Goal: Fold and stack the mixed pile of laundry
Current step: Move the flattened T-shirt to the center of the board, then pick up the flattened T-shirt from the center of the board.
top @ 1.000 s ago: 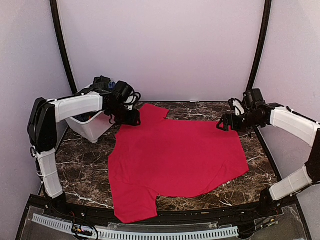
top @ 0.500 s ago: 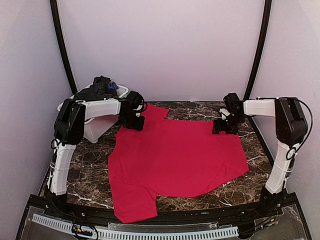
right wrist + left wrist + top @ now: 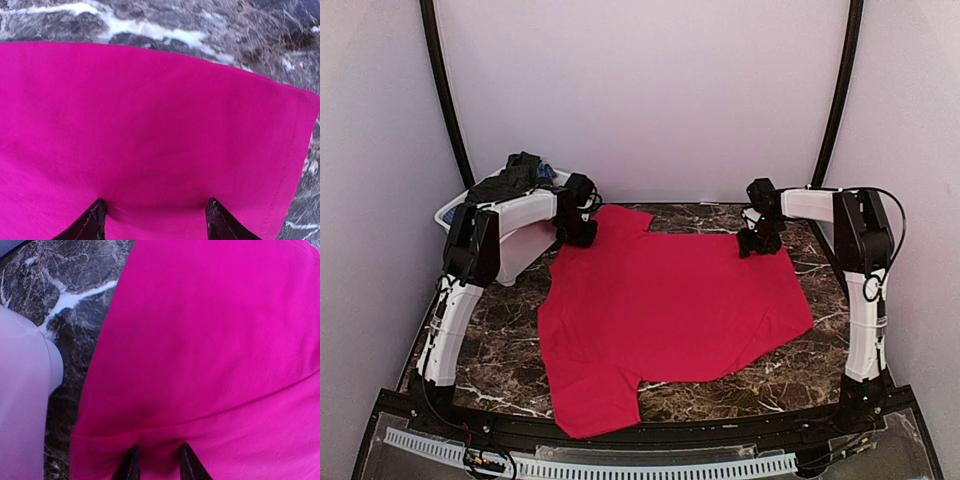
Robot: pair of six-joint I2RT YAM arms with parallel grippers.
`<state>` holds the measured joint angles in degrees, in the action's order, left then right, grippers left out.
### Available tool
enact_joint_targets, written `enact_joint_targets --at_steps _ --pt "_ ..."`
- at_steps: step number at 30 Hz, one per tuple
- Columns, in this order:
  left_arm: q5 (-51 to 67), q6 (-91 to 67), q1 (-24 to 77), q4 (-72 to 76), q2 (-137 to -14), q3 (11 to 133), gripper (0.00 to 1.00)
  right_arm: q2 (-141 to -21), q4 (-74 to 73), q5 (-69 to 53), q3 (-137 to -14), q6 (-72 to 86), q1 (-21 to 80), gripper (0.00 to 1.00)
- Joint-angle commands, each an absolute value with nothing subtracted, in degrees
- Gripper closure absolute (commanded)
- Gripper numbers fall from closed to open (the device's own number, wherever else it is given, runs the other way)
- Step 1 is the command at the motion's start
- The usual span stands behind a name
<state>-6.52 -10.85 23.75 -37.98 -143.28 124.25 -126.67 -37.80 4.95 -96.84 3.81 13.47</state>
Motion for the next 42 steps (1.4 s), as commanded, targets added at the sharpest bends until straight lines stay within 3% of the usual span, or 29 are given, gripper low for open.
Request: enact_joint_targets --at_steps 1,5,9,14,19,24,33,42 --pt "-8.13 -8.59 21.89 -43.76 -148.19 131.77 0.74 -131.91 -42.88 6.62 -102.87 2.29 13.45 0.35" --pt "-6.89 -7.43 20.38 -47.70 -154.85 142.82 0.74 -130.18 -44.05 3.01 -105.32 3.01 13.02 0.33" --pt "-5.14 -6.28 19.76 -47.24 -155.46 146.04 0.68 -120.38 -42.48 -3.51 -98.91 2.86 13.01 0.30" --pt "0.48 -7.52 19.96 -46.00 -148.78 140.11 0.47 -97.72 -36.28 -14.23 -77.02 6.92 14.39 0.33" --pt "3.31 -8.91 23.20 -43.21 -136.92 130.41 0.42 -85.18 -36.06 -13.09 -62.69 10.80 15.24 0.44" --pt "2.49 -11.25 27.78 -42.20 -127.67 122.01 0.43 -87.40 -37.99 -7.42 -60.78 9.33 15.88 0.57" --pt "6.34 -17.25 31.98 -31.42 -112.93 97.35 0.43 -94.63 -36.73 -4.82 -63.39 9.57 16.47 0.69" --pt "6.49 -18.81 31.99 -30.23 -107.51 90.81 0.44 -98.04 -37.34 -3.24 -62.38 10.75 19.27 0.74"
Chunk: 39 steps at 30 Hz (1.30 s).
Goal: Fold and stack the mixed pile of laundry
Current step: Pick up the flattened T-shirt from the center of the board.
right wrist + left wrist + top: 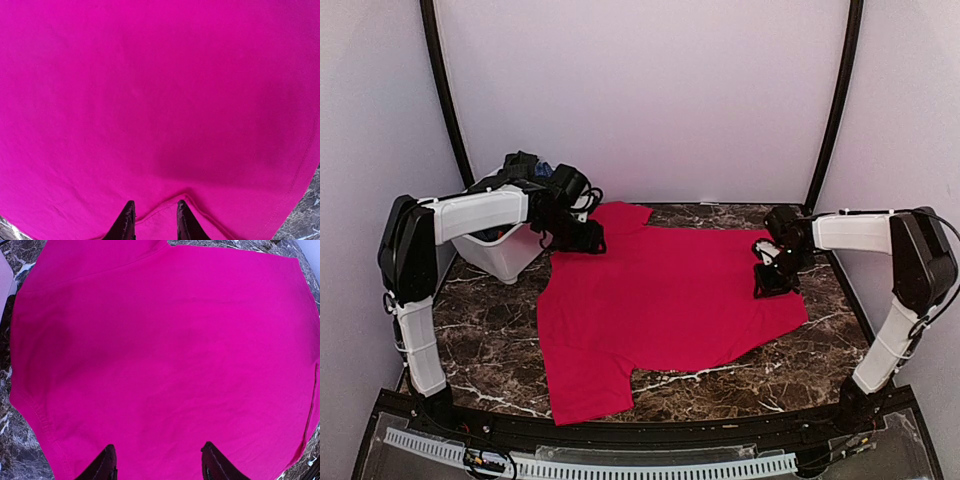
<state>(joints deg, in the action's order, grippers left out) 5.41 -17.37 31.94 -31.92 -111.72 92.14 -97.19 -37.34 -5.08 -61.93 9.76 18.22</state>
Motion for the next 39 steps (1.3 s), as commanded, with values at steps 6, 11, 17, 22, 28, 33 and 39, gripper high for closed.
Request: enact_joint_targets --at_steps 6,11,17,22,28,33,39 --pt "6.87 -19.24 31.99 -29.69 -106.62 89.35 0.43 -98.51 -36.80 -2.01 -61.59 11.60 19.68 0.74" --pt "7.20 -19.46 32.08 -29.19 -106.10 88.59 0.43 -99.22 -37.31 -0.21 -62.35 11.39 19.77 0.74" --pt "6.45 -19.64 32.08 -28.63 -105.51 88.04 0.43 -101.52 -36.66 1.47 -62.20 11.66 19.77 0.75" --pt "6.71 -19.86 32.08 -28.19 -105.38 87.81 0.43 -102.18 -36.62 3.03 -62.57 11.78 19.78 0.75" --pt "7.08 -19.95 32.08 -27.53 -105.47 86.84 0.44 -101.40 -36.99 3.62 -63.30 11.69 19.73 0.71" --pt "7.27 -20.13 32.08 -27.33 -105.55 86.49 0.43 -103.09 -36.88 3.08 -63.49 11.34 19.74 0.73" --pt "6.01 -19.72 32.08 -28.32 -105.63 86.87 0.43 -102.82 -36.79 1.23 -63.12 11.34 19.78 0.90"
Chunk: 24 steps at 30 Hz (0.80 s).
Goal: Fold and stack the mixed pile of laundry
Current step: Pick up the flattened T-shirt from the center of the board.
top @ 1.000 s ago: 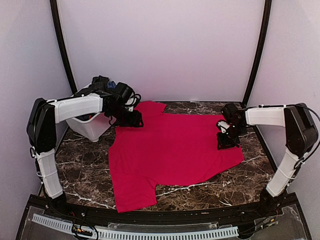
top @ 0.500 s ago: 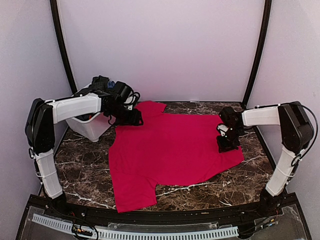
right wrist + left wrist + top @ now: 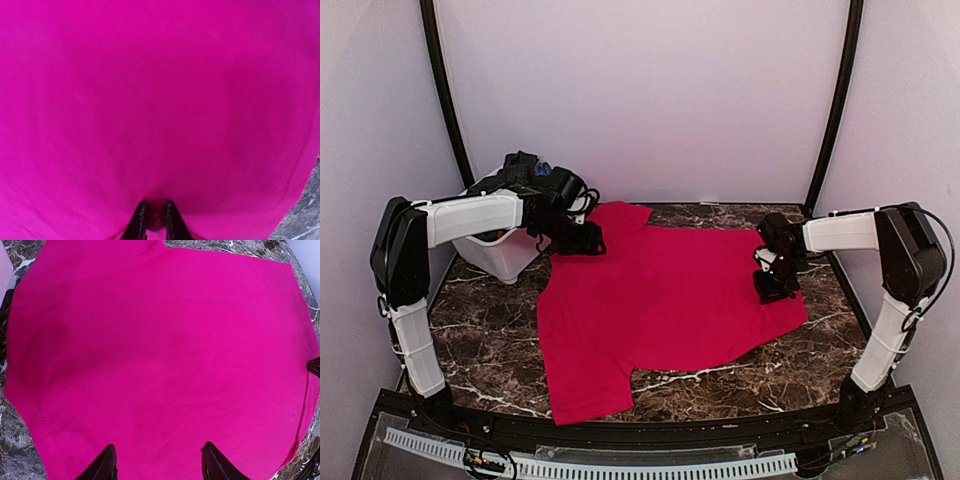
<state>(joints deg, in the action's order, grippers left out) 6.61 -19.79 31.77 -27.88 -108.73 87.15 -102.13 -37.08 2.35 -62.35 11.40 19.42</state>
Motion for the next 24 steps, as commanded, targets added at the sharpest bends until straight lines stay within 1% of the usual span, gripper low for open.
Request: enact_joint_targets --at_steps 1,3,4,11,14,18,21,24 --pt "5.35 -19.63 32.08 -28.92 -105.60 87.09 0.43 -102.70 -37.01 1.04 -63.14 11.34 19.78 0.94" --pt "5.22 -19.71 32.08 -29.20 -105.50 87.11 0.44 -101.93 -37.51 0.61 -63.09 11.46 19.78 0.99" --pt "5.42 -19.79 32.08 -29.19 -105.37 87.06 0.43 -101.15 -37.79 0.29 -63.00 11.65 19.78 1.00" --pt "7.87 -21.50 32.04 -28.31 -103.49 84.03 0.43 -93.79 -39.97 0.26 -60.93 13.32 19.78 1.00" --pt "9.21 -23.19 32.08 -27.40 -101.34 81.78 0.44 -88.97 -40.30 -1.90 -59.63 15.26 19.83 1.00" --pt "10.83 -25.75 32.90 -25.99 -97.29 74.19 0.48 -81.88 -39.78 -4.76 -56.43 19.56 20.03 1.00" --pt "11.39 -28.01 35.29 -25.09 -92.71 68.33 0.49 -76.87 -40.80 -4.92 -53.65 22.54 20.33 1.00" --pt "11.75 -32.65 37.96 -23.40 -88.36 60.00 0.51 -72.26 -41.40 -5.51 -51.69 26.44 22.15 1.00"
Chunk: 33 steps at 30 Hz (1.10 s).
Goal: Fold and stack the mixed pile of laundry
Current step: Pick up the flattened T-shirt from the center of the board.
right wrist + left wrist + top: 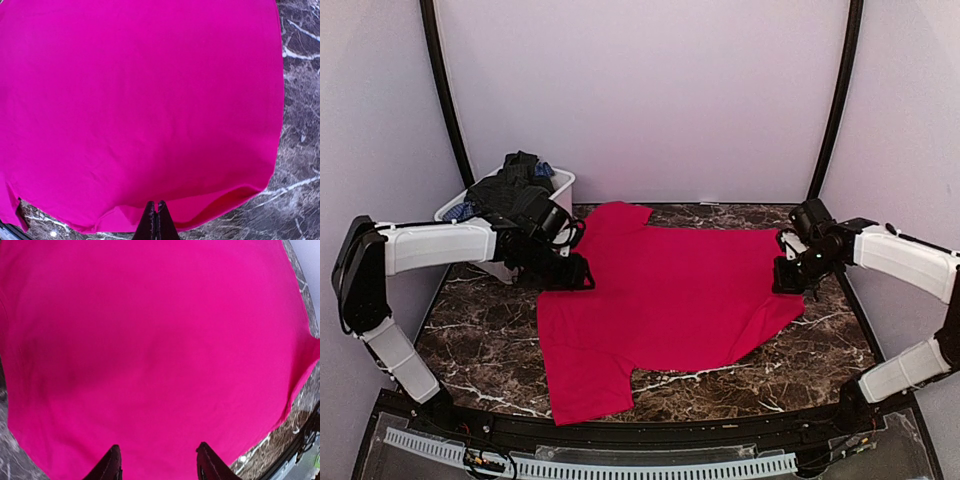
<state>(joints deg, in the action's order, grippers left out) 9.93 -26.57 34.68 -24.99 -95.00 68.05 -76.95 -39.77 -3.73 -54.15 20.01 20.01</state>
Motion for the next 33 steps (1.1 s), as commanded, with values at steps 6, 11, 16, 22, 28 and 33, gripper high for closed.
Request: enact_joint_targets --at_steps 6,11,16,22,28,33 --pt "10.03 -43.14 43.55 -22.46 -78.72 46.93 0.53 -65.50 -44.52 -3.55 -47.50 36.55 26.43 1.00" --pt "7.17 -53.92 46.69 -24.77 -71.97 39.18 0.55 -60.52 -47.78 -0.19 -44.12 45.76 27.82 1.00" --pt "4.80 -61.76 49.62 -27.29 -67.53 33.87 0.57 -56.33 -52.48 5.75 -43.47 52.08 28.28 1.00" --pt "4.44 -65.21 50.18 -29.81 -68.55 31.95 0.59 -54.60 -59.20 14.10 -44.98 59.87 28.26 1.00" --pt "5.09 -68.97 52.96 -29.36 -68.02 29.53 0.62 -56.17 -61.97 16.00 -44.92 65.64 28.26 1.00" --pt "4.40 -69.05 53.15 -25.72 -70.22 29.42 0.64 -55.23 -62.17 15.45 -43.07 69.22 28.25 1.00"
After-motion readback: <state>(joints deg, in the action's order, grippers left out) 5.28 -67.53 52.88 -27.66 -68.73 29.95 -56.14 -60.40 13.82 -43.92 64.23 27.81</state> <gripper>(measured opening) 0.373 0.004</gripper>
